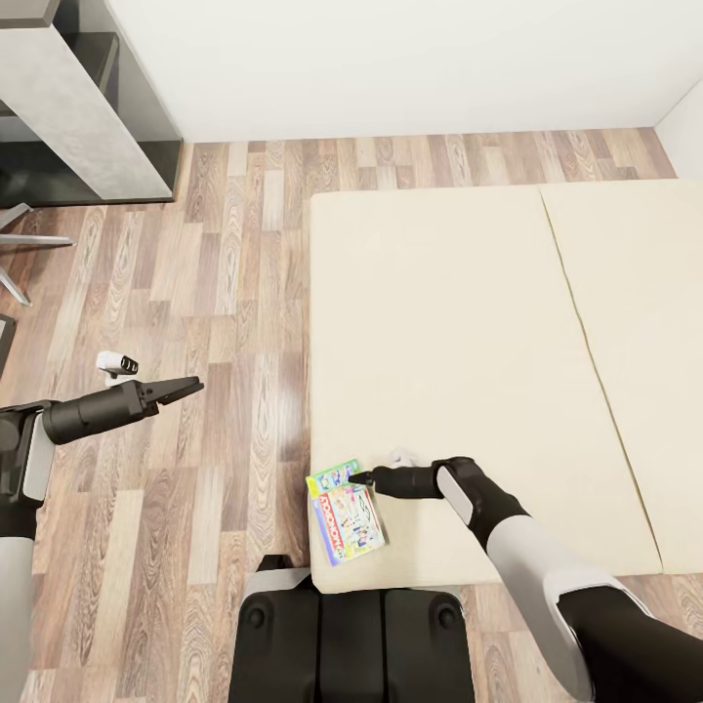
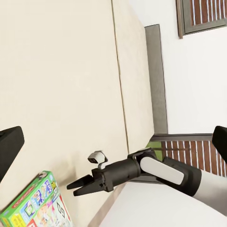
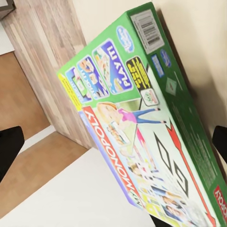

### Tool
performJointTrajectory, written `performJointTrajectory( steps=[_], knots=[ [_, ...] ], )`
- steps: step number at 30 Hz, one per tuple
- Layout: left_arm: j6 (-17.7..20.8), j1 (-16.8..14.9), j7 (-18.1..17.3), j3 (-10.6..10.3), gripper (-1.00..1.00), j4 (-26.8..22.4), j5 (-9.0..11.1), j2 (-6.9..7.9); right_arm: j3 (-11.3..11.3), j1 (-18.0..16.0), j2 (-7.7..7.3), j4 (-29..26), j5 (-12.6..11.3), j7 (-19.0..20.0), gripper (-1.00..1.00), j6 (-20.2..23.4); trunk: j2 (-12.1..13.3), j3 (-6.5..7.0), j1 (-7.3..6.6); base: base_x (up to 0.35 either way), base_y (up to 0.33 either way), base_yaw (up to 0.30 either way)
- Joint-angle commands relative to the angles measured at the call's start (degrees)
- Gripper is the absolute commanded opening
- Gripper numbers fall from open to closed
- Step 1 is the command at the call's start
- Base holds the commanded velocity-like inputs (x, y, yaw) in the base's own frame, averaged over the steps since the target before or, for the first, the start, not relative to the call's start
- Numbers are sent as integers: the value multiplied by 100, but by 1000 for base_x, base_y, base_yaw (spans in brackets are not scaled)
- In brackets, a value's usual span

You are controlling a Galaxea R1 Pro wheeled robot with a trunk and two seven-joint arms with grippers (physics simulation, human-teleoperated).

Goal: Put all the toys in the child's room - the three board games (two on the bed and one on the table), the two jigsaw puzzles on the table, and the tennis ball on the table - inside the toy box on the table in the child's room.

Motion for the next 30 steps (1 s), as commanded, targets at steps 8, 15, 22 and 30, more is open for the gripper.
performJointTrajectory(
  steps=[8,15,22,30],
  knots=[
    [60,7,-15,6,100,0,5,7,18,11,-9,3,-33,12,100,26,-9,-6,3,0,0,0],
    [60,12,-11,8,100,0,2,8,18,13,-6,4,-35,9,100,26,-9,-6,3,0,0,0],
    [60,13,-8,10,100,0,-2,14,18,13,1,4,-36,3,100,27,-9,-6,3,0,41,0],
    [60,14,-7,9,100,0,-3,13,18,13,-1,4,-36,2,100,32,-9,-6,3,0,35,0]
  ],
)
